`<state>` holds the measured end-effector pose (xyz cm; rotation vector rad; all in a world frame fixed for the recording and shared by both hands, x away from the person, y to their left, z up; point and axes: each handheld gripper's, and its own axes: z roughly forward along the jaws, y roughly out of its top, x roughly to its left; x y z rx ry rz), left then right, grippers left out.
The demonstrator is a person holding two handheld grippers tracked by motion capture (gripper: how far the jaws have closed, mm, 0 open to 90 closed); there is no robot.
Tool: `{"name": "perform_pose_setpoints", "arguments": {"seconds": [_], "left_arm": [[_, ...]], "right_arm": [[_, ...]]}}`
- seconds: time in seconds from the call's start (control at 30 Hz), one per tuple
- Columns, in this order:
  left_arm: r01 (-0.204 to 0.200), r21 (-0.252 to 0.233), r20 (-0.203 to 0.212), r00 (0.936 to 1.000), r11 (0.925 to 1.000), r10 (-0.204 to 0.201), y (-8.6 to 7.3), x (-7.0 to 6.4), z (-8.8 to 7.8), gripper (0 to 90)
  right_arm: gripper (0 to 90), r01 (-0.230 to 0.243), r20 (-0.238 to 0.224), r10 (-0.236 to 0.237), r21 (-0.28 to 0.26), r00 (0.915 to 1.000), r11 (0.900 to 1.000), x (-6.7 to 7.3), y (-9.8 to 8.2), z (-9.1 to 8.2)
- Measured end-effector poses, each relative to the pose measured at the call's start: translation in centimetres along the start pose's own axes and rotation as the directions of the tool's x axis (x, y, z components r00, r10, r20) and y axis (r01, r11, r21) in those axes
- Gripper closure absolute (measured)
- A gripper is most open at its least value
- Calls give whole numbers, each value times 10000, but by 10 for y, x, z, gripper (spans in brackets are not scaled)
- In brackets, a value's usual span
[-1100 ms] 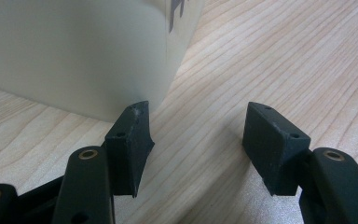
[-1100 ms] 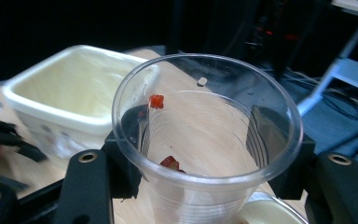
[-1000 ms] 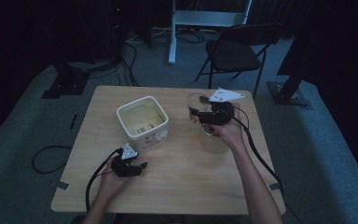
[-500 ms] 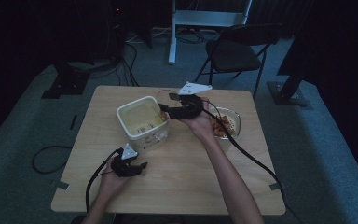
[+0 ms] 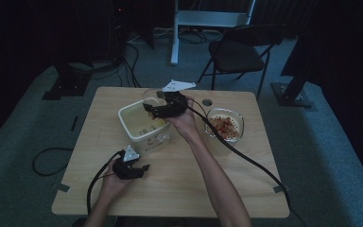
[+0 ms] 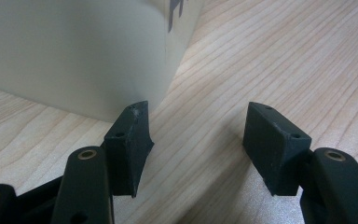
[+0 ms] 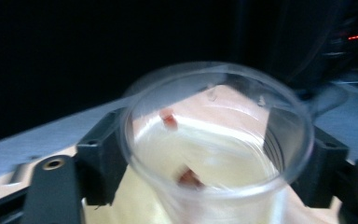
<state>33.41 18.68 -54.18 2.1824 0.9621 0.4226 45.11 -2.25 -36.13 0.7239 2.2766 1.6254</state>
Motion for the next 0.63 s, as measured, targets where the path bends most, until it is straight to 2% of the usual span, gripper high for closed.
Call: {"name": "perform_pose_setpoints", "arguments": {"seconds": [0.1,0.17,0.27,0.37,0.43,0.53,0.6,0.63], "left_arm": [[-30,22,-8,10000,10000,30,0,0,0,420],[-13,16,1,10000,10000,13,0,0,0,420],[7,1,-13,10000,10000,-7,0,0,0,420],[17,-1,-22,10000,10000,-17,0,0,0,420],[14,-1,-8,10000,10000,-14,0,0,0,419],[36,-2,11,10000,10000,-36,0,-1,0,419],[15,-4,-5,10000,10000,-15,0,0,0,419],[14,-4,-8,10000,10000,-14,0,0,0,419]], "right_arm": [[211,26,-137,-24,181,9999,9998,0,-4,3],[181,49,-22,-49,290,10000,9996,0,-6,1],[181,23,43,-24,210,10000,9998,-2,-3,-4],[148,-113,-121,112,-66,9999,9999,-2,2,-10],[136,88,245,-88,-4,9997,10000,-2,3,-14],[136,192,537,-201,163,9984,9997,-2,1,-18],[139,153,393,-156,79,9991,9999,-2,-2,-21],[139,140,461,-144,101,9988,9999,-2,-4,-23]]}}
